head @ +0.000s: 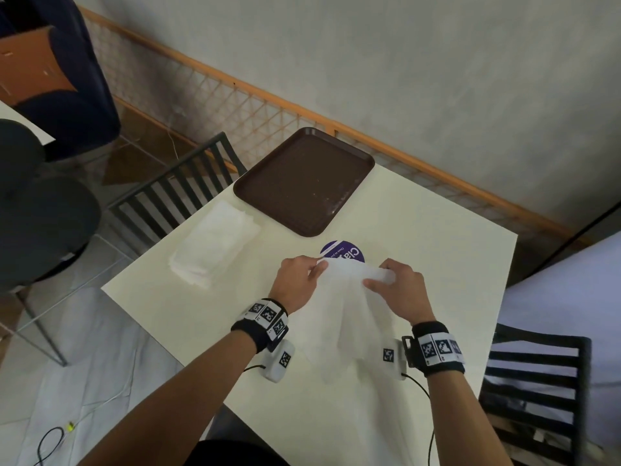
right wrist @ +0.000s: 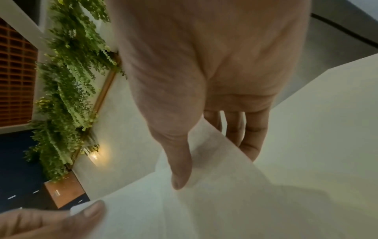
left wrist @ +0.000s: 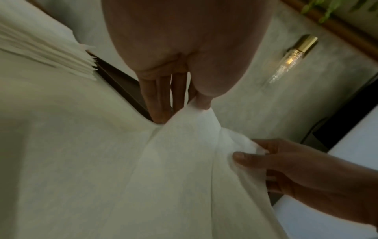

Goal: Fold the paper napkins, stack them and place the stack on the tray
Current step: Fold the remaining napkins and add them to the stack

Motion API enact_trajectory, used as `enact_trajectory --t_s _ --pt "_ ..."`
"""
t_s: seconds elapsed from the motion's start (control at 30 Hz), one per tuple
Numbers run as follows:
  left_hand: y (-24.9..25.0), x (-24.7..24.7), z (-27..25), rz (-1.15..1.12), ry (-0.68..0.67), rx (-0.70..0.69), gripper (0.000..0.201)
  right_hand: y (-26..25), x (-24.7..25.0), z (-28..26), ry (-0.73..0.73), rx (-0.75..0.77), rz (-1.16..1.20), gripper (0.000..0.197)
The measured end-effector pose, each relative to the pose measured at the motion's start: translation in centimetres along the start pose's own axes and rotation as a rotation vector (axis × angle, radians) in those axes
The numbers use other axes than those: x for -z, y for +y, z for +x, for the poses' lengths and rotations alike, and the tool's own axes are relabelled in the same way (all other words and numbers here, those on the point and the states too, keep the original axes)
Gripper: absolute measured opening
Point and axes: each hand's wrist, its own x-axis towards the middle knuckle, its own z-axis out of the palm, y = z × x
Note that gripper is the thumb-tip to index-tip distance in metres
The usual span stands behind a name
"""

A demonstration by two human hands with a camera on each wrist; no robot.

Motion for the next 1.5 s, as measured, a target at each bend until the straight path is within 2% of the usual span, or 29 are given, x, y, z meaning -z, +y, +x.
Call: enact_trajectory --t_s 0.07,0.17,0.3,0.37,0.47,0.6,0.7,0.77,0.9,1.0,1.1,1.2,1.3,1.4,1.5 --pt "0.1 0.2 -0.1 -0.011 0.032 -0.034 0.033 -0.4 -0.2 -0.3 0.028 0.027 -0.03 0.042" --pt "1.5 1.3 -0.5 -0.106 0.108 -0.052 0.032 -2.5 0.5 -1.5 0.008 0.096 -0.024 0.048" --pt "4.2 2.5 -1.4 -0.337 0.033 -0.094 0.033 -6.6 1.6 -3.0 -0.062 0.178 0.256 0.026" --pt "4.5 3.1 -1.4 -0.401 0.042 -0.11 0.038 -8.1 1.8 -3.4 -0.098 0.24 0.362 0.03" --pt "5.1 4.5 -1.6 -0.569 0.072 -0.037 0.032 -9.7 2.2 -3.8 -0.134 0.266 0.457 0.012" --pt "5.2 6.7 -1.5 -0.748 0.017 0.074 0.041 -10.6 0.5 -3.0 -0.112 0.277 0.379 0.02" --pt "3.8 8.1 -0.8 -0.615 0.06 0.043 0.041 -11.0 -1.5 -2.1 -0.063 0.335 0.426 0.024" --pt "2.4 9.5 -0.2 -0.524 0.086 0.053 0.039 -11.6 -2.8 -1.8 -0.1 0.38 0.528 0.022" --pt "-0.6 13.3 0.7 -0.497 0.159 0.121 0.036 -13.5 -6.6 -1.1 -0.151 0.394 0.509 0.017" --pt "-3.0 16.1 0.6 -0.609 0.079 0.188 0.046 -16.6 -9.3 -0.2 -0.164 0.392 0.556 0.023" --pt "-5.9 18.4 0.4 -0.597 0.02 0.236 0.064 -19.8 -12.0 1.8 -0.168 0.385 0.648 0.038" --pt "-9.4 20.5 0.7 -0.536 0.095 0.313 0.069 -21.9 -15.8 4.5 -0.178 0.302 0.671 0.057" --pt "-13.8 21.3 1.3 -0.311 0.175 0.398 0.065 -23.2 -19.8 6.3 -0.143 0.19 0.598 0.069" --pt "-17.4 20.9 1.6 -0.1 0.163 0.436 0.064 -23.7 -23.4 7.0 -0.137 0.118 0.493 0.075" --pt "-19.0 20.1 1.5 -0.015 0.116 0.425 0.06 -23.6 -25.4 7.0 -0.153 0.087 0.41 0.08"
